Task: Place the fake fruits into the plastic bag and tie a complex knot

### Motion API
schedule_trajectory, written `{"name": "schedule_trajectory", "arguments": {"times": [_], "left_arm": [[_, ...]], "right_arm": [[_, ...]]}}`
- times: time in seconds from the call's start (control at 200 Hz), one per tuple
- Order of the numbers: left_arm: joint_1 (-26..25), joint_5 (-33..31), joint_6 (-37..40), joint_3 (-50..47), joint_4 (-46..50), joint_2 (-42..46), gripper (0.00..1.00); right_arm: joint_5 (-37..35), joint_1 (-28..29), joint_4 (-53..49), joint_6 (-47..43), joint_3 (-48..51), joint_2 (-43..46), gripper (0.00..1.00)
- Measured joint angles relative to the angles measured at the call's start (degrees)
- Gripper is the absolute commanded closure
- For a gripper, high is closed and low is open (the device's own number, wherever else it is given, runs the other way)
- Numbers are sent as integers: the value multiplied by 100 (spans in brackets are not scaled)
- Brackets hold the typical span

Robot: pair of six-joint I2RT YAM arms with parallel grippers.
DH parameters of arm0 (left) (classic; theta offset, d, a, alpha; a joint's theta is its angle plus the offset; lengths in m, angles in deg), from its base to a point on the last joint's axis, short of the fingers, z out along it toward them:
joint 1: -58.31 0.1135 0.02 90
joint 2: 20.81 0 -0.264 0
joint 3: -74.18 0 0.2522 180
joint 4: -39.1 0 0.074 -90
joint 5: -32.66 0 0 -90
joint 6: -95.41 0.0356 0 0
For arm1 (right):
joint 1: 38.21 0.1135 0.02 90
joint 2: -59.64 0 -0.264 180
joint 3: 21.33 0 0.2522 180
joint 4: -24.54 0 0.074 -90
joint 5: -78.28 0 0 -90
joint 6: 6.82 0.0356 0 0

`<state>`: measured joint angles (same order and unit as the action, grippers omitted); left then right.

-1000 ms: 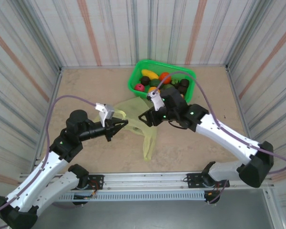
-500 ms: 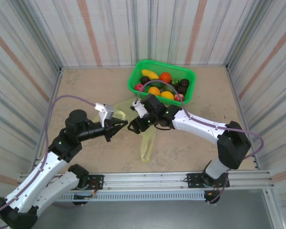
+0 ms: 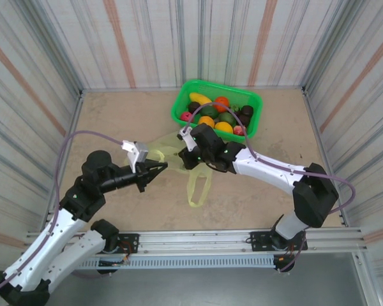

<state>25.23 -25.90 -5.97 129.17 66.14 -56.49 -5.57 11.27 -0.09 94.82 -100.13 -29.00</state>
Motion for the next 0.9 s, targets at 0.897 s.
{"name": "schedule_trajectory", "arguments": {"times": [0.897], "left_arm": [[-332, -1467, 166, 365, 24, -354, 53]], "right_arm": [[-168, 131, 37, 492, 76, 337, 100]]}}
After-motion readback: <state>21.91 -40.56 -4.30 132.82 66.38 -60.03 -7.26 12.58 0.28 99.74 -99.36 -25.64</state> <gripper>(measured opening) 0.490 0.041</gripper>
